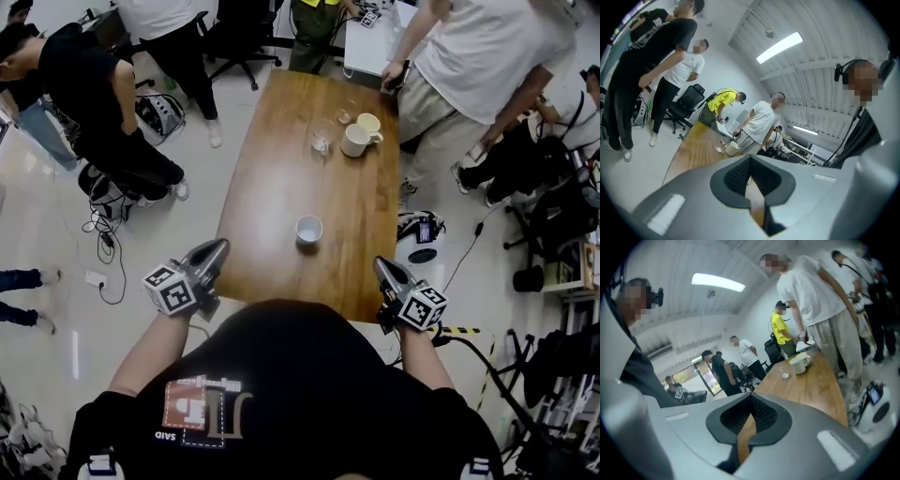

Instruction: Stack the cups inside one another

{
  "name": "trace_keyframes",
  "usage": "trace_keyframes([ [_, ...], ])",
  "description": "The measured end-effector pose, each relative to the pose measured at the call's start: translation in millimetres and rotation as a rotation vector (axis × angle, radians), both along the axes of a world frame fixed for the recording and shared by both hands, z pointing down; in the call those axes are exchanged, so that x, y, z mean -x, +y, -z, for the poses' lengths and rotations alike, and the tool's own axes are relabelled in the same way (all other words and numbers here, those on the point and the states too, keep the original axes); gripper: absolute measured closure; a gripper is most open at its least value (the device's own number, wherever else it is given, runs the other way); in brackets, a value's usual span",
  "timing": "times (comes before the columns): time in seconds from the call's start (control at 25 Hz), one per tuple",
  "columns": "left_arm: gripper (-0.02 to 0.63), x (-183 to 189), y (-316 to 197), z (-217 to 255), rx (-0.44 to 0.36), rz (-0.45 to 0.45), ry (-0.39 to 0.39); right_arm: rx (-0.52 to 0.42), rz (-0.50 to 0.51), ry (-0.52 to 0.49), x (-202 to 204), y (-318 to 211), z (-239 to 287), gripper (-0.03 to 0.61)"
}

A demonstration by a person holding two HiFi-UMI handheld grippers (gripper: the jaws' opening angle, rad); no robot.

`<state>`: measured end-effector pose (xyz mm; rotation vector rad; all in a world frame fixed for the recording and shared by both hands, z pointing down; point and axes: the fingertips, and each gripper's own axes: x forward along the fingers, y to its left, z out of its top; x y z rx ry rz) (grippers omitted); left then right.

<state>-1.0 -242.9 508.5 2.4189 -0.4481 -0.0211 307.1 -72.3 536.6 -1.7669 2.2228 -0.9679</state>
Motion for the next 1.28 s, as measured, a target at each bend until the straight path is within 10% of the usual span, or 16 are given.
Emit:
trace_keyframes([
  [0.2,0.617,-13,8,-11,0.014,-0.023,-0.032,0.044,-0.064,-0.123,-3,23,-35,0.566],
  [1.28,0.617,1,22,-16,0.015,0.009,-0.047,0.034,0.034,0.065,2,12,-27,0.566],
])
